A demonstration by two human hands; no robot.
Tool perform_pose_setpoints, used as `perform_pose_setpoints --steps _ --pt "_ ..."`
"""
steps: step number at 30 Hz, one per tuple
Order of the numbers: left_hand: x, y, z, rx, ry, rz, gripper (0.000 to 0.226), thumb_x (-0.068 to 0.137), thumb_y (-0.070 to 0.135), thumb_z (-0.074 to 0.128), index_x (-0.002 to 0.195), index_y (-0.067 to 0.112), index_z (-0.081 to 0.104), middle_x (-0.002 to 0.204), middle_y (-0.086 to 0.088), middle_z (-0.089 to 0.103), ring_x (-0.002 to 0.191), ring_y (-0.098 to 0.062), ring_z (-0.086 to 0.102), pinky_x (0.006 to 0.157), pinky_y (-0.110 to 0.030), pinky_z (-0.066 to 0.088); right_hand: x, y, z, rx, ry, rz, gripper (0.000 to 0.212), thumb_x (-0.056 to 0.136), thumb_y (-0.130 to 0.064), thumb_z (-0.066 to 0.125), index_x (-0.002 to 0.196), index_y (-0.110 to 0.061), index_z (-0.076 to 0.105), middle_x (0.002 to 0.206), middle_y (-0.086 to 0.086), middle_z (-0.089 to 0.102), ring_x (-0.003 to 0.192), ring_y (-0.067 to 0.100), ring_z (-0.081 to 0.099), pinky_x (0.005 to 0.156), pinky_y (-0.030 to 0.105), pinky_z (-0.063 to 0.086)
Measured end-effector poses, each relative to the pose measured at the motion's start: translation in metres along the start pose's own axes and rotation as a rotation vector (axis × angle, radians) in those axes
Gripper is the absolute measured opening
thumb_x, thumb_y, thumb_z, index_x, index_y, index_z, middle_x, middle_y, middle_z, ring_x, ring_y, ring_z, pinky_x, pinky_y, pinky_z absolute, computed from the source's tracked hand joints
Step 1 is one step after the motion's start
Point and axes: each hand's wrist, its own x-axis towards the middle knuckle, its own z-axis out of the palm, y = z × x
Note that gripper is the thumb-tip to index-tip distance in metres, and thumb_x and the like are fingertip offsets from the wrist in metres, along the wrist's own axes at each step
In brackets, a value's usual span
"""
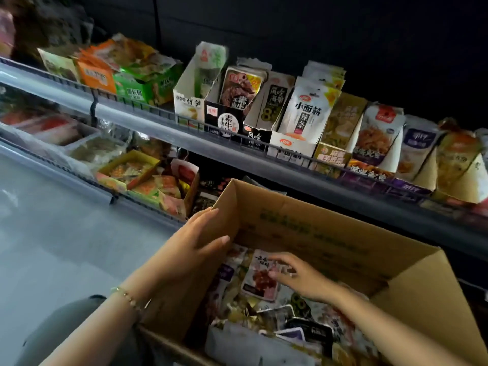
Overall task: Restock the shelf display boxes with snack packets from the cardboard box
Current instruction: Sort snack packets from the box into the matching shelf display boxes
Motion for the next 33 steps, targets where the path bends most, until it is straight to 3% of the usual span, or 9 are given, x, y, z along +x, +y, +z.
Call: perform_pose_setpoints --steps 3,8,11,14,17,20,24,28,33 --pt "-0.001 0.005 0.001 0.034 0.027 -0.009 0.072 0.086 0.049 0.058 0.148 0.027 0.029 0.151 0.008 0.032 0.126 -0.003 0.038 0.1 -0.016 0.036 -0.001 0.027 0.025 0.107 -0.038 0.159 0.077 0.078 -0.062 0.057 0.142 -0.024 0.037 0.151 -0.005 0.032 0.138 0.014 0.034 0.107 0.022 0.032" --pt "-0.001 0.008 0.001 0.036 0.04 -0.016 0.068 0.088 0.044 0.059 0.147 0.026 0.032 0.147 0.005 0.037 0.116 -0.001 0.04 0.088 -0.011 0.038 0.027 0.038 0.036 0.443 0.107 0.401 0.069 0.089 -0.034 0.065 0.144 -0.011 0.029 0.143 0.001 0.041 0.133 0.023 0.041 0.095 0.024 0.036" --pt "0.0 0.007 0.002 0.036 0.042 -0.011 0.069 0.087 0.044 0.059 0.147 0.025 0.032 0.146 0.005 0.038 0.115 -0.001 0.042 0.077 -0.001 0.038 0.052 0.032 0.043 0.656 0.17 0.502 0.058 0.086 -0.032 0.07 0.131 -0.005 0.045 0.126 0.008 0.057 0.112 0.025 0.058 0.085 0.028 0.048" --pt "0.0 0.004 0.003 0.039 0.045 -0.011 0.069 0.087 0.045 0.059 0.147 0.026 0.032 0.144 0.006 0.039 0.114 -0.001 0.043 0.07 0.001 0.039 0.074 0.029 0.06 0.784 0.24 0.559 0.043 0.079 -0.021 0.078 0.11 -0.003 0.054 0.101 0.009 0.065 0.084 0.021 0.064 0.062 0.021 0.052" --pt "0.003 0.003 0.004 0.04 0.046 -0.008 0.072 0.085 0.047 0.06 0.147 0.027 0.031 0.144 0.006 0.039 0.114 -0.001 0.043 0.07 0.001 0.039 0.089 0.028 0.065 0.834 0.266 0.59 0.072 0.067 -0.026 0.087 0.126 -0.001 0.053 0.124 0.016 0.062 0.1 0.027 0.065 0.083 0.032 0.054" --pt "0.003 0.002 0.005 0.037 0.045 -0.005 0.073 0.085 0.047 0.061 0.148 0.027 0.03 0.145 0.006 0.038 0.114 -0.001 0.041 0.072 0.002 0.038 0.096 0.026 0.06 0.798 0.267 0.664 0.084 0.076 -0.035 0.079 0.141 -0.002 0.038 0.142 0.016 0.046 0.113 0.031 0.057 0.089 0.036 0.046" --pt "0.003 0.001 0.005 0.017 0.053 -0.003 0.072 0.084 0.047 0.061 0.147 0.028 0.031 0.144 0.007 0.039 0.113 0.0 0.042 0.071 0.003 0.04 0.11 0.017 0.062 0.694 0.218 0.554 0.068 0.075 -0.023 0.082 0.131 -0.002 0.051 0.133 0.015 0.056 0.118 0.03 0.056 0.082 0.03 0.051" --pt "0.003 0.001 0.005 0.013 0.059 -0.003 0.07 0.085 0.046 0.061 0.146 0.029 0.032 0.144 0.007 0.039 0.112 0.0 0.043 0.069 0.005 0.039 0.11 0.01 0.068 0.612 0.125 0.502 0.089 0.068 -0.017 0.086 0.141 -0.005 0.038 0.142 0.012 0.047 0.128 0.03 0.048 0.103 0.039 0.044" --pt "0.003 0.001 0.005 0.017 0.069 0.011 0.069 0.085 0.045 0.062 0.146 0.029 0.034 0.144 0.007 0.039 0.115 0.0 0.042 0.072 0.005 0.037 0.096 0.018 0.075 0.58 0.071 0.437 0.08 0.066 -0.027 0.087 0.133 -0.008 0.048 0.132 0.008 0.057 0.12 0.026 0.055 0.091 0.029 0.047"
